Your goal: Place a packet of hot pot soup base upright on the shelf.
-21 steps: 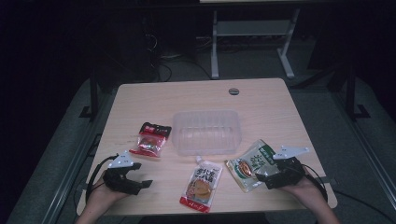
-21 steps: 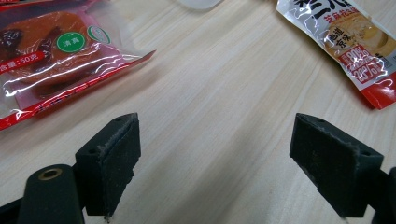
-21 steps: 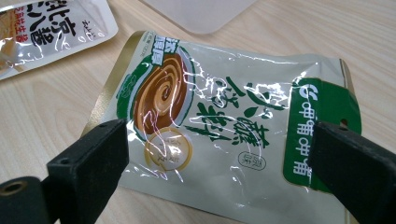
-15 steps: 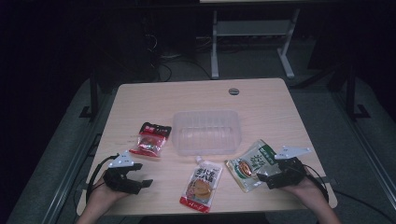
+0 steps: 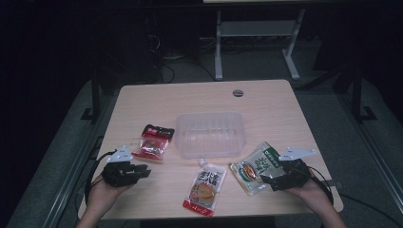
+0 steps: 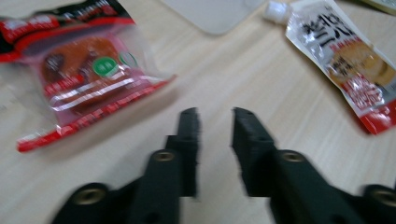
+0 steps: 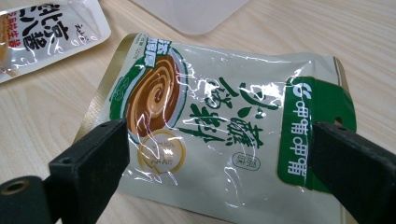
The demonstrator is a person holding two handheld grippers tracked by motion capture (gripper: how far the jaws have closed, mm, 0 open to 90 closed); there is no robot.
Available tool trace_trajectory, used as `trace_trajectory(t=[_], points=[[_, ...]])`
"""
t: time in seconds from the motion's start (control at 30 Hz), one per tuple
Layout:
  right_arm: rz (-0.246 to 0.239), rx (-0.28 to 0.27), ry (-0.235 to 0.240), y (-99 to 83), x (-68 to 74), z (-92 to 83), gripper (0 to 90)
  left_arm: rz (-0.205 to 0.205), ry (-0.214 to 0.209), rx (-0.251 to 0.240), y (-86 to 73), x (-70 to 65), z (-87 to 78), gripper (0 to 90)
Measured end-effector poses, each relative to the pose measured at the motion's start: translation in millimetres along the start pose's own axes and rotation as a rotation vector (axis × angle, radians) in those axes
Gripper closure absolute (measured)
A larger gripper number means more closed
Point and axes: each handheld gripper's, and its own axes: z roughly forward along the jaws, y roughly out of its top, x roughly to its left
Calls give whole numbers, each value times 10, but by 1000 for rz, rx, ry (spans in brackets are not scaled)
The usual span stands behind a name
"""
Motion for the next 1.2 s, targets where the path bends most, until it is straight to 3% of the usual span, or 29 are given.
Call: trace_trajectory(t=[0.13,0.47,0.7,1.03,1.2], points=[[0,0,3,11,-4,16,54,-22,27,-5,76,83,3,896],[16,0,1,0,-10,1,57,-47,59,-28,324,249,117,898],[16,5,0,4,-3,3,57,-38,71,-20,461,283,290,898],[15,8,-2,-7,-19,0,58,-38,70,45,537,317,643,897],[13,13,-2,-11,-20,-1,58,-40,65,77,499,324,713,898]])
